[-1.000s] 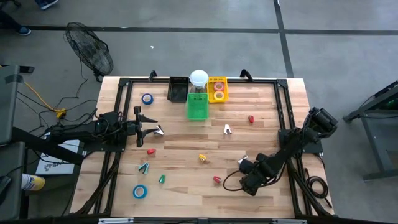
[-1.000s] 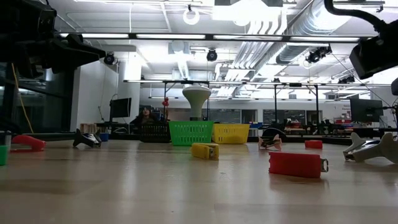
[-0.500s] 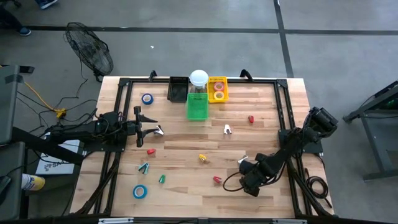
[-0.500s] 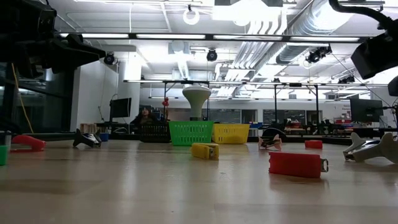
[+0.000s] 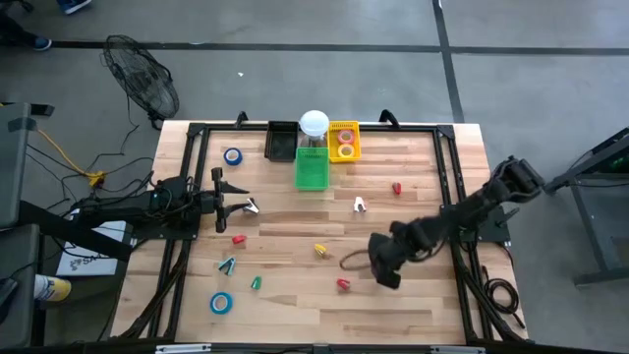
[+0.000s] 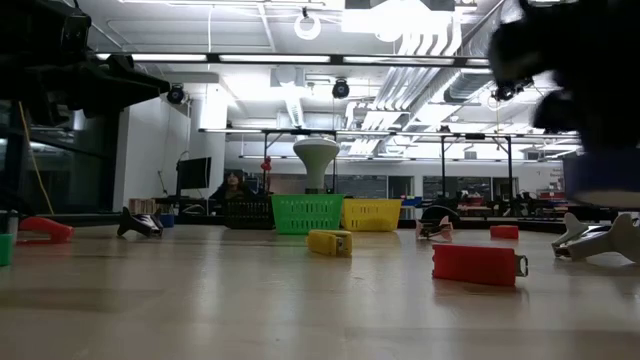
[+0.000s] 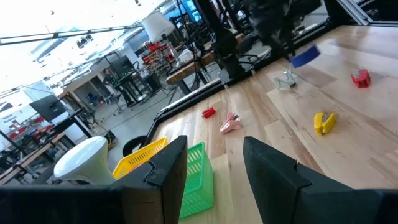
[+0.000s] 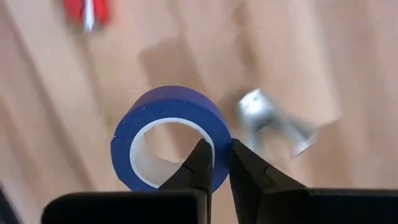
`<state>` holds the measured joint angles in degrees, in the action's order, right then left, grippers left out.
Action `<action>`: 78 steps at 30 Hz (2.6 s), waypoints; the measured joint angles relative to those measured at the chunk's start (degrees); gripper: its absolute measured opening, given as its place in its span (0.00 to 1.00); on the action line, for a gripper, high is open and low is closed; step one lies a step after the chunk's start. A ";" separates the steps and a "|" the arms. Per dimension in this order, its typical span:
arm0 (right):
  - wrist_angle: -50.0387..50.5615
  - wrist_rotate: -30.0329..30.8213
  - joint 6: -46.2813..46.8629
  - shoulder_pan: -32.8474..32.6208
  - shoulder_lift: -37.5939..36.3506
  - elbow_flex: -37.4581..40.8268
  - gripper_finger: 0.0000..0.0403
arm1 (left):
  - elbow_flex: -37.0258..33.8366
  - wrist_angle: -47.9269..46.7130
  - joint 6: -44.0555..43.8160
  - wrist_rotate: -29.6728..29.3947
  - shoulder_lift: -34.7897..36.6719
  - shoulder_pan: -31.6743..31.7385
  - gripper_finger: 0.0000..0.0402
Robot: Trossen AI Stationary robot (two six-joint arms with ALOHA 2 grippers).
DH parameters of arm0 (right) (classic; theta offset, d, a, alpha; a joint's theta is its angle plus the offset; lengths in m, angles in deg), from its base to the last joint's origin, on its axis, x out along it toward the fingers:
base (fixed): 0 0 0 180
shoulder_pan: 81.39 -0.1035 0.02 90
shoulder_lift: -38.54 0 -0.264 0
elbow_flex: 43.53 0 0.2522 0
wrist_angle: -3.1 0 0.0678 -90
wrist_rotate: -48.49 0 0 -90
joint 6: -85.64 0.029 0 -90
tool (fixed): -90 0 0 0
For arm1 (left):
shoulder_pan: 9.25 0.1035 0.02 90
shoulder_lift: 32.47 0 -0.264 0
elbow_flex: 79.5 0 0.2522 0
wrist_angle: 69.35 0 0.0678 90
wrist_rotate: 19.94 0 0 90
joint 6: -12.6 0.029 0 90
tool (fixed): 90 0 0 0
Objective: Pick and place Stapler, Stapler remover, tape
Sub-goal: Put the violet tape into the yellow bin
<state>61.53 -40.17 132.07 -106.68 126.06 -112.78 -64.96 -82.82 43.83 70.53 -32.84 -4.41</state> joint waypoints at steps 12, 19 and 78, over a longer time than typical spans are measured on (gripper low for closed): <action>5.16 14.83 -21.81 20.38 -0.66 -10.08 0.05 | 0.00 -0.01 0.00 0.00 0.00 0.01 0.38; 3.97 18.00 -29.20 33.48 -0.69 -10.48 0.06 | 0.00 -0.02 0.00 0.00 0.01 0.01 0.38; -3.07 -6.22 -42.43 71.18 32.42 -38.68 0.08 | 0.00 0.00 0.01 0.00 0.01 0.02 0.38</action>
<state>58.45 -46.39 89.65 -35.50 158.47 -151.46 -64.96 -82.82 43.84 70.53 -32.83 -4.39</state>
